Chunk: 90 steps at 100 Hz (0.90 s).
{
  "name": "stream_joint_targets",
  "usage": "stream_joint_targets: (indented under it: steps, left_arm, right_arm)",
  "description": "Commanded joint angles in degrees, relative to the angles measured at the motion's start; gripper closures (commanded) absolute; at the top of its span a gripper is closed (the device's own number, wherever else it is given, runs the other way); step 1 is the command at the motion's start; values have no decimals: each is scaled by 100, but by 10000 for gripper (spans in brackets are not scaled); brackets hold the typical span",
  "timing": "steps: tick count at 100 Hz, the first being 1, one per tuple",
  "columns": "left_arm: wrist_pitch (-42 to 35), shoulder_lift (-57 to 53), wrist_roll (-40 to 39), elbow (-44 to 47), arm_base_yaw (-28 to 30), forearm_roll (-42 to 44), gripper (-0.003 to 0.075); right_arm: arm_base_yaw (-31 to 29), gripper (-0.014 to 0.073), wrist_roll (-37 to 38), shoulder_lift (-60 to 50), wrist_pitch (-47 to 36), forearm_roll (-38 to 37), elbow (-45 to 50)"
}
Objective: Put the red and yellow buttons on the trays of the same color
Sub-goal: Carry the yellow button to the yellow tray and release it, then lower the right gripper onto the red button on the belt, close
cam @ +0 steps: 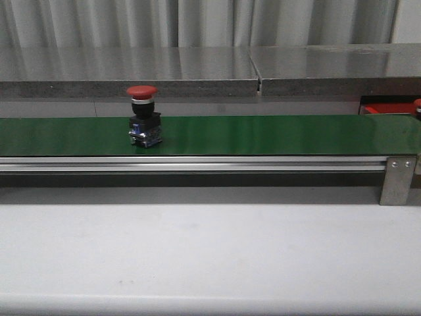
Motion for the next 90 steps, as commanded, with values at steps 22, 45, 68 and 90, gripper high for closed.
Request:
stream_joint_targets:
  steps: [22, 45, 68, 90]
  left_arm:
    - [-407, 15, -35, -141, -43, -127, 741]
    - [-407, 15, -35, -141, -43, -127, 741]
    - [-407, 15, -35, -141, -43, -127, 741]
    - [-407, 15, -35, -141, -43, -127, 741]
  right_arm:
    - [6, 30, -19, -1253, -199, 17, 135]
    - [274, 30, -24, -1906, 162, -8, 156]
    - [840, 30, -24, -2280, 523, -29, 156]
    - [1535, 30, -124, -2312, 994, -184, 156]
